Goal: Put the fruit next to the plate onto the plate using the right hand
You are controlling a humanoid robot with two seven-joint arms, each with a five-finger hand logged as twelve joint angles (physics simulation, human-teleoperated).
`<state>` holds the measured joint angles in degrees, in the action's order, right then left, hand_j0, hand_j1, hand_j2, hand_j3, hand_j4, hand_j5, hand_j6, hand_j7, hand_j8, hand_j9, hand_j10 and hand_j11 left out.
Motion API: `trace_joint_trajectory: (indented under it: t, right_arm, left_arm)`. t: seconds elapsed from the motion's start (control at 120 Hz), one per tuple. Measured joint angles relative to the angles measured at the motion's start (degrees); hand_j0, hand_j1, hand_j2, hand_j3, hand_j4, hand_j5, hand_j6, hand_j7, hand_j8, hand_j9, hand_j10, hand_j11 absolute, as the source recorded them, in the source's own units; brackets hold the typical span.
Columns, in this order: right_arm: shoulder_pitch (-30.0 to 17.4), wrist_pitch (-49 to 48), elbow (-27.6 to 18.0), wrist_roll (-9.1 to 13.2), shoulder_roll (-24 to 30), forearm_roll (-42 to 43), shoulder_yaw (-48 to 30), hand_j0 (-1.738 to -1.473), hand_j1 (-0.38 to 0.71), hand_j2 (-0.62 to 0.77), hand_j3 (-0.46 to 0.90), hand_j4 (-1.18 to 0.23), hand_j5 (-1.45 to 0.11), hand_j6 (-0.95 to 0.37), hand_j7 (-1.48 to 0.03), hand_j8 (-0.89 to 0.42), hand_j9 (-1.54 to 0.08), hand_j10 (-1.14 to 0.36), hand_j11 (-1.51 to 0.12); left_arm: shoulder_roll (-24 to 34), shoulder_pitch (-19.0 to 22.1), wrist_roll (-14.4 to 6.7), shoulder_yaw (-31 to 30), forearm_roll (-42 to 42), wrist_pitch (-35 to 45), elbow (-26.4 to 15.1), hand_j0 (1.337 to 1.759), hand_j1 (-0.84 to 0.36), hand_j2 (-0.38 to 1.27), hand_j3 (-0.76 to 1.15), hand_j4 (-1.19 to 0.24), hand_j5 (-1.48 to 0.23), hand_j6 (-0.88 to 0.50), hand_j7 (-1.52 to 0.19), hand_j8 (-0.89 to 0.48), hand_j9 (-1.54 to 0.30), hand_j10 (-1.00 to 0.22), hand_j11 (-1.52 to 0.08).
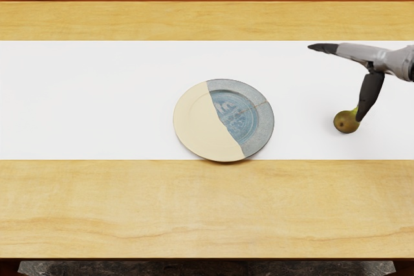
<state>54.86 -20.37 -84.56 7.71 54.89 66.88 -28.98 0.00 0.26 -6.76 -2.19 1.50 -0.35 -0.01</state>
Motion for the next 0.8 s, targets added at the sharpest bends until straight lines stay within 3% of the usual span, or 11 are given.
trace_joint_trajectory:
  t: [0.142, 0.525, 0.667, 0.8]
  right_arm:
    - [-1.31, 0.64, 0.71, -1.36, -0.29, 1.75, 0.98, -1.658, -0.32, 0.00, 0.00, -0.04, -0.04, -0.04, -0.04, -0.04, -0.04, -0.03, -0.04]
    - [-8.55, 6.29, 2.49, -10.98, -0.08, 5.83, 1.72, -1.658, -0.22, -0.02, 0.00, -0.12, -0.15, -0.12, -0.14, -0.12, -0.15, -0.12, -0.15]
    - [-10.67, 8.21, 5.76, -14.81, -0.28, 8.09, 1.74, -1.658, -0.19, -0.02, 0.00, -0.14, -0.18, -0.15, -0.18, -0.14, -0.18, -0.14, -0.18]
    - [-11.08, 8.83, 10.12, -16.58, -0.58, 9.23, 1.75, -1.658, -0.14, -0.03, 0.00, -0.19, -0.23, -0.19, -0.23, -0.19, -0.23, -0.19, -0.23]
  left_arm:
    - [0.00, 0.00, 0.00, 0.00, 0.00, 0.00, 0.00, 1.658, 0.35, 0.00, 0.00, 0.00, 0.00, 0.00, 0.00, 0.00, 0.00, 0.00, 0.00]
    - [0.00, 0.00, 0.00, 0.00, 0.00, 0.00, 0.00, 1.658, 0.35, 0.00, 0.00, 0.00, 0.00, 0.00, 0.00, 0.00, 0.00, 0.00, 0.00]
    - [0.00, 0.00, 0.00, 0.00, 0.00, 0.00, 0.00, 1.658, 0.35, 0.00, 0.00, 0.00, 0.00, 0.00, 0.00, 0.00, 0.00, 0.00, 0.00]
    - [0.00, 0.00, 0.00, 0.00, 0.00, 0.00, 0.00, 1.658, 0.35, 0.00, 0.00, 0.00, 0.00, 0.00, 0.00, 0.00, 0.00, 0.00, 0.00]
